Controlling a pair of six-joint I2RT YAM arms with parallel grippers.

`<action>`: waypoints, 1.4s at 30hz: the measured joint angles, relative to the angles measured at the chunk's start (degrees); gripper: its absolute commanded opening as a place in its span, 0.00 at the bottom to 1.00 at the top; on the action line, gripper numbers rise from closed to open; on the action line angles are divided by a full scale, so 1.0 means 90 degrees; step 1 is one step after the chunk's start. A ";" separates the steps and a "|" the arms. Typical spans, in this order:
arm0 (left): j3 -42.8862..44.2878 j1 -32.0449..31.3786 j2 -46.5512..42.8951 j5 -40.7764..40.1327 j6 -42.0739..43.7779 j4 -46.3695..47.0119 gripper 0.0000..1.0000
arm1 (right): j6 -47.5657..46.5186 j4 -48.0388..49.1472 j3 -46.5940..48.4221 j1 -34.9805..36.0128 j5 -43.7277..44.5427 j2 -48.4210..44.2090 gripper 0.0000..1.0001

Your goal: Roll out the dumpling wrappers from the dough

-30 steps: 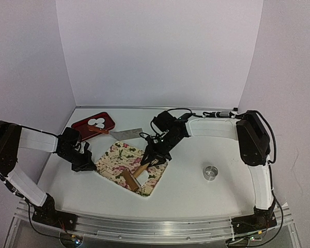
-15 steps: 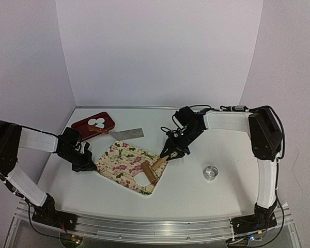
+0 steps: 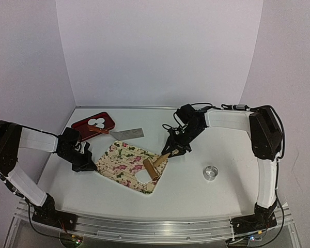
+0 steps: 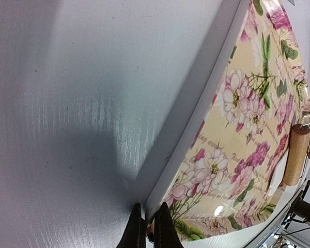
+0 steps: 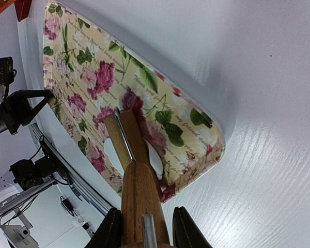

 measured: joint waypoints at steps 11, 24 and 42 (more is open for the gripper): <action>0.0046 0.0108 0.0063 0.0018 0.0017 0.0020 0.00 | 0.0500 0.0112 0.1017 0.1289 0.0045 0.0697 0.00; 0.0087 0.0106 0.0108 0.0059 0.0058 0.0028 0.00 | 0.0579 0.0390 0.0377 0.1123 0.0014 0.0346 0.00; 0.0032 0.0108 0.0083 0.0194 0.0029 0.0055 0.00 | 0.0065 -0.0358 0.0400 -0.0254 0.0468 0.0038 0.00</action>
